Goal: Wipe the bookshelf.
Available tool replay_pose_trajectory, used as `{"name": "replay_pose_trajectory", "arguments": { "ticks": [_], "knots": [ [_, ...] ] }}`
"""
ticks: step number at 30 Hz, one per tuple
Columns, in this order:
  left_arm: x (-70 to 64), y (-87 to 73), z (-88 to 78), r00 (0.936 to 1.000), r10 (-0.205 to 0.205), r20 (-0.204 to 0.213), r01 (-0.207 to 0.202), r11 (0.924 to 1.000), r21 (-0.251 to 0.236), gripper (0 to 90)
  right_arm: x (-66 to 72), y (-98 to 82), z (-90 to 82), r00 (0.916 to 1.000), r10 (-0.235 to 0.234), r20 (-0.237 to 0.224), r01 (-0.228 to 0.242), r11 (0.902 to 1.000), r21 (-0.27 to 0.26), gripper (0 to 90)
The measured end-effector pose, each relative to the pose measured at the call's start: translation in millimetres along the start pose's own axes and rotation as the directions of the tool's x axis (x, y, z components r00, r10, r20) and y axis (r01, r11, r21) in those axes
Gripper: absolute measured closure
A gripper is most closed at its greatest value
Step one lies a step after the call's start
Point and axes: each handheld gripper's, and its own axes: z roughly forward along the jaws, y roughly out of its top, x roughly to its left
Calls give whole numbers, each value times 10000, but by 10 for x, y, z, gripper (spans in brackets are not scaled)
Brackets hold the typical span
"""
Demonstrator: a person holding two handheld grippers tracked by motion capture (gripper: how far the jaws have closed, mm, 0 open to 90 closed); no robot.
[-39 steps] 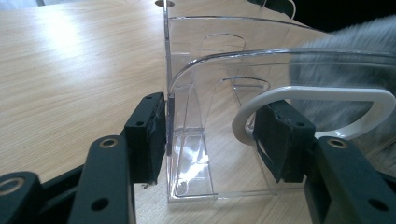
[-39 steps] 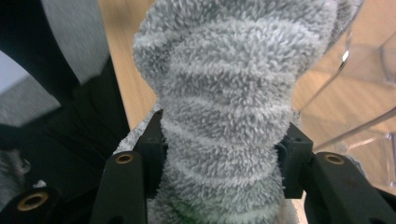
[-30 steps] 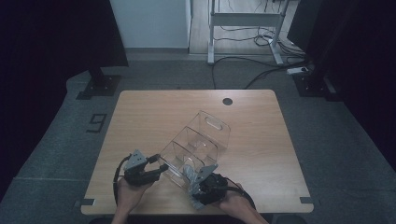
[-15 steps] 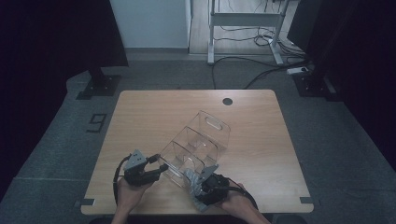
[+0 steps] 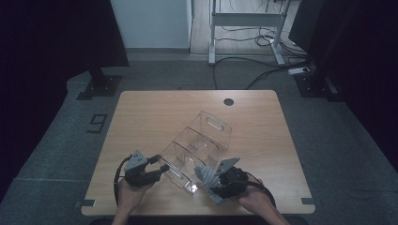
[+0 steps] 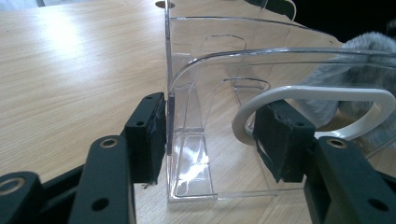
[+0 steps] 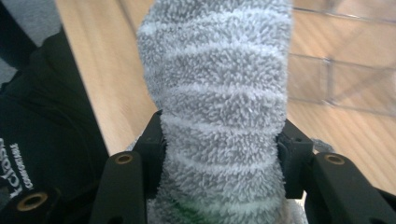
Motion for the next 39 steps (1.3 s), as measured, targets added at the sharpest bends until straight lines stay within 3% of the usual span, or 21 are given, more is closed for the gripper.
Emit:
{"name": "replay_pose_trajectory", "arguments": {
  "ticks": [5,11,17,24,29,31,35,39],
  "knots": [
    [0,-1,0,10000,-3,-1,3,10000,-13,446,-159,-114,-143,9980,448,443,-451,9990,53,487],
    [0,-1,0,10000,-3,3,3,10000,-7,445,-379,-277,-270,9895,993,1055,-1005,9949,55,486],
    [0,-2,1,10000,-9,11,9,10000,-20,445,-639,-430,-433,9716,1628,1718,-1628,9866,-144,486],
    [0,-2,0,10000,-4,2,4,10000,-11,445,-908,-592,-572,9398,2293,2535,-2289,9729,-315,484],
    [-1,-2,1,10000,-12,-2,12,10000,-16,445,-1057,-735,-522,9191,2611,2953,-2652,9638,-266,481],
    [-1,-2,1,10000,-12,3,12,10000,-28,445,-1098,-790,-472,9146,2733,2979,-2810,9596,-176,478],
    [-1,-3,2,10000,-14,2,14,10000,-38,445,-1149,-889,-332,9108,2829,3007,-2995,9540,98,459],
    [-1,-4,1,10000,-13,4,13,10000,-38,445,-1172,-973,-204,9150,2884,2822,-3101,9501,344,429]
  ]
}}
